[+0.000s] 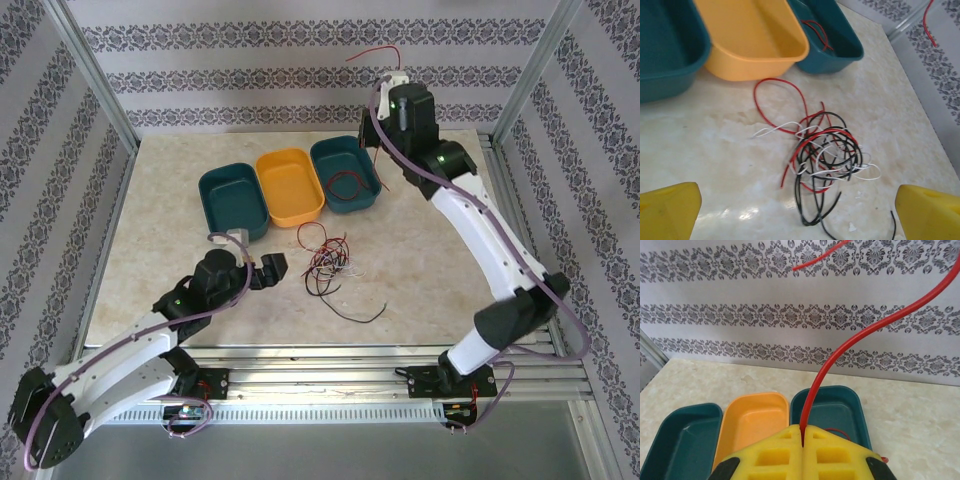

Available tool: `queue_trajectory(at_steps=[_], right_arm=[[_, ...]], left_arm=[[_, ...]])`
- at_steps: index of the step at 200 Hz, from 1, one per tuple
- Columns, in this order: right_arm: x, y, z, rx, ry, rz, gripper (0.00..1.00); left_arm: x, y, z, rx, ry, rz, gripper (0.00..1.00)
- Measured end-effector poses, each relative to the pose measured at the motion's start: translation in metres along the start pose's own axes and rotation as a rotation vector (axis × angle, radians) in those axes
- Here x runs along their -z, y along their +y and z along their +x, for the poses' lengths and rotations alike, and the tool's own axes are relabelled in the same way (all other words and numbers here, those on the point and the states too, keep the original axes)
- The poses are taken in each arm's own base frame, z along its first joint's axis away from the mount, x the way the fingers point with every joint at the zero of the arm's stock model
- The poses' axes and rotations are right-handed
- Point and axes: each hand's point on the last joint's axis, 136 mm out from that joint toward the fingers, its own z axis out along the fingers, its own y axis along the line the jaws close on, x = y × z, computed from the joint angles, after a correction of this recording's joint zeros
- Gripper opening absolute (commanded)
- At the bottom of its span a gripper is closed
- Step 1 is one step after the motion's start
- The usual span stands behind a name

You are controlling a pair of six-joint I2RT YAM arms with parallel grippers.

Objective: Untangle the cables

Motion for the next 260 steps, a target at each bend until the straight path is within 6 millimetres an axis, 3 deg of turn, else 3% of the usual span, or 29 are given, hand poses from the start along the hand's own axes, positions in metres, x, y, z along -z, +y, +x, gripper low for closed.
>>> queue_trajectory(at_steps=[60, 120, 208, 260], right_arm=[[-0.065, 0.004, -0.015, 0.000, 0.004, -0.023, 0.00], [-0.111, 0.012, -0.012, 0.034, 0.023, -0.038, 0.00], [-0.168, 0.005, 0.038, 0.099, 0.110, -0.020, 0.00], [-0.186, -0.006, 0.065, 0.118, 0.161, -0.004, 0.00]], left_arm=[[0.025, 0.023, 0.000, -0.002, -0.044, -0.075, 0.99], [0.027, 0.030, 0.006, -0.007, -0.022, -0.107, 0.99], [0.028, 0.034, 0.008, -0.015, -0.019, -0.128, 0.99], [0.024, 0.039, 0.011, -0.035, -0.002, -0.155, 0.99]])
